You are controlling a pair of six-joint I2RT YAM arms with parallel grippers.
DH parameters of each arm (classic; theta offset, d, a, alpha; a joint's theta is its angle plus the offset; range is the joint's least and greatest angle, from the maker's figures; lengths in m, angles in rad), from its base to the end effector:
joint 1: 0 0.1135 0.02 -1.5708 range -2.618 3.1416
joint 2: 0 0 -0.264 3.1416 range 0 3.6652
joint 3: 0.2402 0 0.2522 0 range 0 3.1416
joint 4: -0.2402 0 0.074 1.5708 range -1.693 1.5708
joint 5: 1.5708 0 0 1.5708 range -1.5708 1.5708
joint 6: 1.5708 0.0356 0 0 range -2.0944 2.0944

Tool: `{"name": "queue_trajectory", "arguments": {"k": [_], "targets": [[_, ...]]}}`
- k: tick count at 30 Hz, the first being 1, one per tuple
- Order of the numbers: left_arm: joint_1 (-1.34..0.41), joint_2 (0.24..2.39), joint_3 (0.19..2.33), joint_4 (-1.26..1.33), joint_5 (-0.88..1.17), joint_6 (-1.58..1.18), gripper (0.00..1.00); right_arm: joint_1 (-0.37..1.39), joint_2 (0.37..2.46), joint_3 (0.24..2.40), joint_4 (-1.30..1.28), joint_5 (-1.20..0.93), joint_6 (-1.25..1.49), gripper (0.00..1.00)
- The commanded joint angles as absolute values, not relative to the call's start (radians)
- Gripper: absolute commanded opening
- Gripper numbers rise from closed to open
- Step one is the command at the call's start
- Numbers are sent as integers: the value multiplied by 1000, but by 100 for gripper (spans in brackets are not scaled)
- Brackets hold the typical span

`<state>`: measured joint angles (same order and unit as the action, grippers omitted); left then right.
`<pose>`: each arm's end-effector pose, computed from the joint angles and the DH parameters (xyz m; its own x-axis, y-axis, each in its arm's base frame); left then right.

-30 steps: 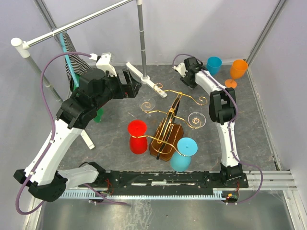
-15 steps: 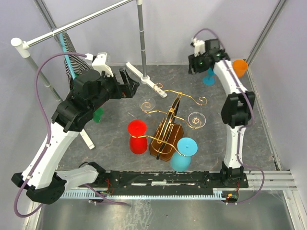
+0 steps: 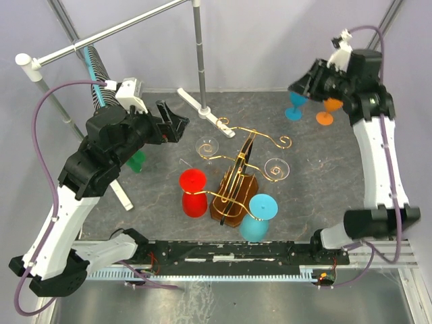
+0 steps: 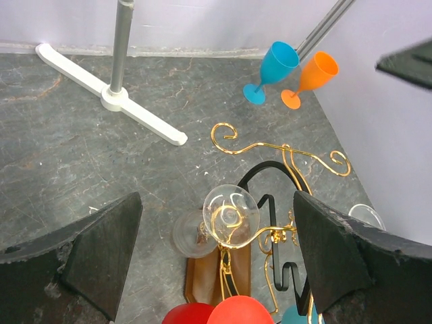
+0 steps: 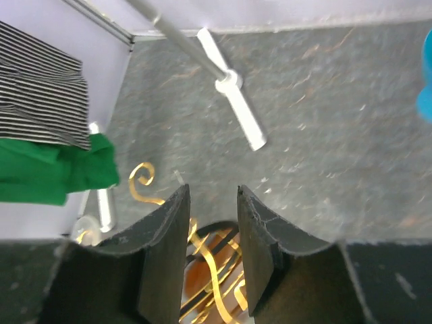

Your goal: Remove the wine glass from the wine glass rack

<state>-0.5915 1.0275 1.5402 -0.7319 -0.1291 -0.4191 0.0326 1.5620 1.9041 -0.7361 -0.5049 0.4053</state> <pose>0.1472 -0.0934 0.4882 -0.3475 -0.2527 -0.9030 0.3364 0.8653 -0.3716 0.3247 0.0278 0.4758 -0.5399 0.3277 -0.7754 -0.2852 0.7954 0.5347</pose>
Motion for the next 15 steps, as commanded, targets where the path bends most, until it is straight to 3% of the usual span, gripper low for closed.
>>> {"name": "queue_trajectory", "arguments": {"k": [1,15], "targets": [[-597,1005,1578,-732,-122,-437,99,26,1323,1678,-736,-569,600,42],[-597,970,1555,-744,-118,-437,99,27,912,1214,-925,-657,594,41]]}}
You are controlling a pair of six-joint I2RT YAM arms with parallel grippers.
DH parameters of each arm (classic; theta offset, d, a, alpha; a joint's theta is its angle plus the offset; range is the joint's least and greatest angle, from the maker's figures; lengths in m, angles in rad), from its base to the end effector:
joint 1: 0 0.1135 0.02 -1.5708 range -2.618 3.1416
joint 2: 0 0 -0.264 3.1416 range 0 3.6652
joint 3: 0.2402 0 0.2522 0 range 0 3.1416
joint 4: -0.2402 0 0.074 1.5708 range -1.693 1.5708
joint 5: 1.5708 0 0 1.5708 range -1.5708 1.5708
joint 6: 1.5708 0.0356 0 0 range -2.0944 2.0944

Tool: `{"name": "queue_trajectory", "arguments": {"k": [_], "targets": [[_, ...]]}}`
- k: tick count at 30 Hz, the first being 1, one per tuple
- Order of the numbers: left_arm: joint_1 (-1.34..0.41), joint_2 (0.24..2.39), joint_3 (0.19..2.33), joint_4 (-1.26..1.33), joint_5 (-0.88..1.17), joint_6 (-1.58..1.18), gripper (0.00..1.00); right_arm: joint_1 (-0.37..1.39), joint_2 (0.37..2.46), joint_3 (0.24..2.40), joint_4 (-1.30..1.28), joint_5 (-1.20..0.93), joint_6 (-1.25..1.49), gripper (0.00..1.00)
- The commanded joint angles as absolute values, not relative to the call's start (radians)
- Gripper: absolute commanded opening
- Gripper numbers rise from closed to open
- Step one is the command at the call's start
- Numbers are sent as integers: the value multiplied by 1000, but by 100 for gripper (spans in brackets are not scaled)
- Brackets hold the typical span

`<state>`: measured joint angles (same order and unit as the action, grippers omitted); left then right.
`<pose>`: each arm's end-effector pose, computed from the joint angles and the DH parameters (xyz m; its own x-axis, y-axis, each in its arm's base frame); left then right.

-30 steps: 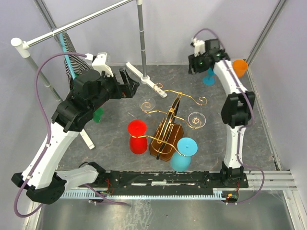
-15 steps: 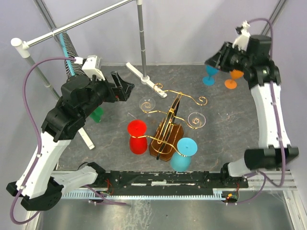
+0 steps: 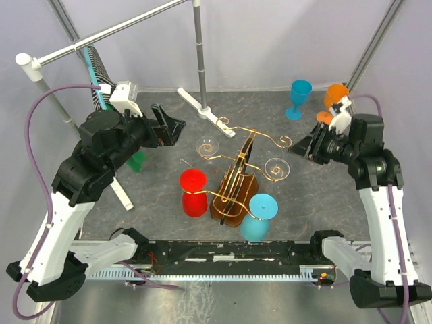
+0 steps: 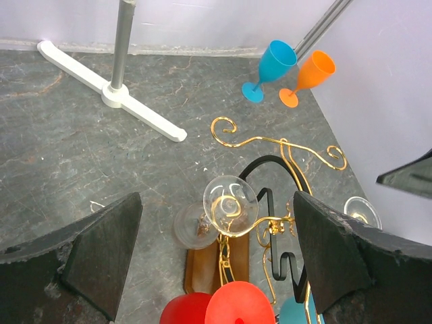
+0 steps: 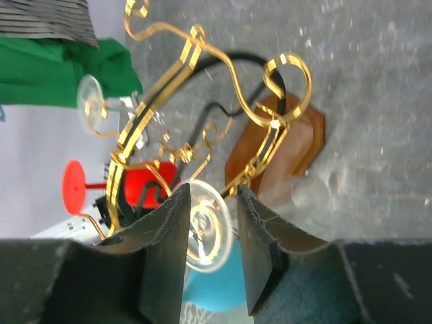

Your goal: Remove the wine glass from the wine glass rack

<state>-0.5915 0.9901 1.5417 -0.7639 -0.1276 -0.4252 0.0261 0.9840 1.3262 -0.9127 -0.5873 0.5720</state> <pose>0.1347 -0.0850 0.4907 -0.3449 -0.2612 -0.9016 0.3376 0.8617 -0.3788 0.1711 0.0242 0.4161 -0.7180 0.4320 -0.5457 -0.1180 0.6971 0.7072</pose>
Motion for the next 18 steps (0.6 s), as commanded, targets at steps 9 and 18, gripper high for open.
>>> {"name": "queue_trajectory", "arguments": {"k": [9,18], "targets": [[-597,968,1548,-741,-112,-436,99,27,900,1180,-1012,-675,504,42],[-597,962,1542,-738,-115,-434,99,27,892,1120,-942,-801,513,38]]}}
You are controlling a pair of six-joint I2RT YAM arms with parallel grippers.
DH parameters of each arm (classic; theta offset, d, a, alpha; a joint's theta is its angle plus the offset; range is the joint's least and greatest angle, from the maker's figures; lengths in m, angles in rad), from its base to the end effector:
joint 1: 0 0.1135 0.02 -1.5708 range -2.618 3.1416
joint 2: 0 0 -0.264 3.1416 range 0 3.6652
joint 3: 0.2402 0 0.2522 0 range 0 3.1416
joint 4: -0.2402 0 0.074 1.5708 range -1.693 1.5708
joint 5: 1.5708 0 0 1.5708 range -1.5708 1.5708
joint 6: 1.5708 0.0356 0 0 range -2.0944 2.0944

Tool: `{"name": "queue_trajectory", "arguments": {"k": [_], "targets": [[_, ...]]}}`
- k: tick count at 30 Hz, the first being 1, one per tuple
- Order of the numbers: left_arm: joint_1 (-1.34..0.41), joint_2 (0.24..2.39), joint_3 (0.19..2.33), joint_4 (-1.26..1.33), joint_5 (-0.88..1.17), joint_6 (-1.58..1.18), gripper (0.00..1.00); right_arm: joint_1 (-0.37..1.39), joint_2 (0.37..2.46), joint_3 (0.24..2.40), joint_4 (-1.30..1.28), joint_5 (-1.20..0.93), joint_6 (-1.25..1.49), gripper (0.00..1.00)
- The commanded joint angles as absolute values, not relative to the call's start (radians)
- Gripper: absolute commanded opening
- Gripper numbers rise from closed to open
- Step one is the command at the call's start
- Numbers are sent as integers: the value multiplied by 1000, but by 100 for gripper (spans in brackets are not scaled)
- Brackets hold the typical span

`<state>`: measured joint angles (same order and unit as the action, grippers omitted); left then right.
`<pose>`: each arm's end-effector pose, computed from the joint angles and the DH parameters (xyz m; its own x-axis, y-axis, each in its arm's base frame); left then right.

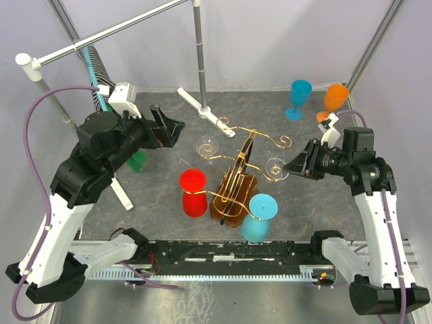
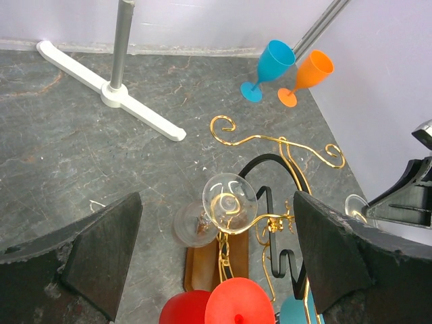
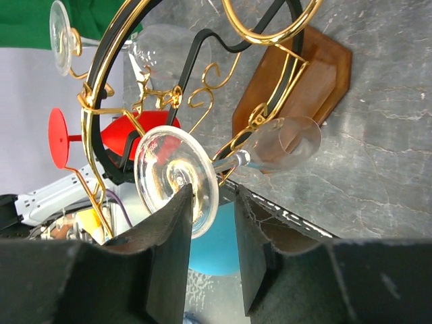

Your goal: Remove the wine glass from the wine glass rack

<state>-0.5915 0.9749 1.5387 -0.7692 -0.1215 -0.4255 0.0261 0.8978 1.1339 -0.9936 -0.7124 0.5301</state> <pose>0.1301 -0.0822 0.4913 -0.3420 -0.2638 -0.9019 0.3446 0.8577 -0.3816 0.1523 0.0273 0.3662 -0.8426 0.3608 -0.3998 -0.0793 0.6511 0.7549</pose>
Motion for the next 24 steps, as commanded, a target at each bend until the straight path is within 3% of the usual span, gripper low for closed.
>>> {"name": "queue_trajectory", "arguments": {"k": [1,8,16,24], "targets": [[-597,961,1540,-738,-117,-435,99,27,887,1112,-926,-809,523,38],[-597,948,1528,-733,-117,-439,99,26,874,1068,-836,-860,577,32],[-597,930,1517,-735,-125,-437,99,27,851,1063,-813,-840,607,11],[-597,928,1516,-733,-122,-436,99,27,817,1095,-845,-788,639,8]]}}
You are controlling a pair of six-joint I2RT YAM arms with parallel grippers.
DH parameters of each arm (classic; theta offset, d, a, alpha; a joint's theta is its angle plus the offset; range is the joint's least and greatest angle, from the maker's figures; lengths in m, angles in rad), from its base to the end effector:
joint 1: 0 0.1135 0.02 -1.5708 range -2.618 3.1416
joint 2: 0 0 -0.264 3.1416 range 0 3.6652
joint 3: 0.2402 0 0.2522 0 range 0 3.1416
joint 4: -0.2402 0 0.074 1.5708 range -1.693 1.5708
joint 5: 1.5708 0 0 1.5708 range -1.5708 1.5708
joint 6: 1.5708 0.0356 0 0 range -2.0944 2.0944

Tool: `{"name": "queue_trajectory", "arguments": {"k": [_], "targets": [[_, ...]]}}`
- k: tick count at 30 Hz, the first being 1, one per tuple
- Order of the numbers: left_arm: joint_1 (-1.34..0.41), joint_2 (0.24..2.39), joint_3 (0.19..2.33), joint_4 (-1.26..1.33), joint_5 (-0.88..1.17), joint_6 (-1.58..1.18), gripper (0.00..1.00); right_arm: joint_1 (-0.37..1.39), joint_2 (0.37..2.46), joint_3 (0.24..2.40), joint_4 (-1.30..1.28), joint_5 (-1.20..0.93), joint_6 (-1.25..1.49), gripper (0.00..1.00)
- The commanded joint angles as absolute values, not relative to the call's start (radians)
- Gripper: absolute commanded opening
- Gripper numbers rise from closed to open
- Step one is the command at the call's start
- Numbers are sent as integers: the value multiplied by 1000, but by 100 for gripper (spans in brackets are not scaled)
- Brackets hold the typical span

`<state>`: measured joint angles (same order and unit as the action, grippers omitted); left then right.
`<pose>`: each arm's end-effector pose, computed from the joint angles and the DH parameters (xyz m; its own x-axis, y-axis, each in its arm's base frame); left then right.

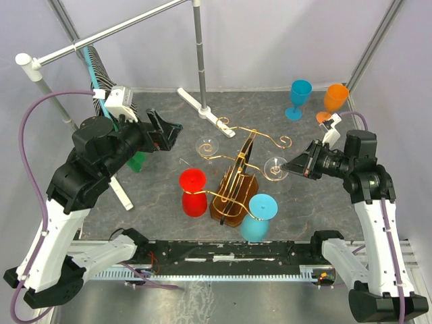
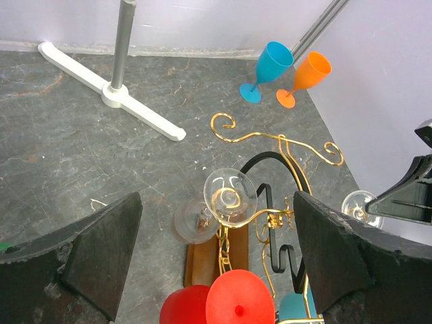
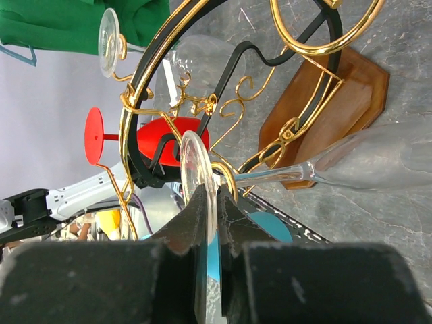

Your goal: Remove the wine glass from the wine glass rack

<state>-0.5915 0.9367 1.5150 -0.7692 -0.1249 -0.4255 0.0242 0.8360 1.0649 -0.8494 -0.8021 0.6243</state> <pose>0.1214 -0.0762 0.4896 -0.3299 -0.2718 -0.9040 0.3464 0.8560 -0.3837 0.1476 0.0292 0.3660 -0.8232 0.3866 -0.4158 -0.1482 0.5606 0.8147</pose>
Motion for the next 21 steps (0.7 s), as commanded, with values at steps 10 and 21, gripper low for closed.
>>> {"name": "queue_trajectory", "arguments": {"k": [10,21], "targets": [[-597,932,1509,-725,-116,-431,99,27,769,1064,-841,-859,696,7],[-597,928,1499,-724,-112,-434,99,26,759,943,-665,-956,834,6]]}}
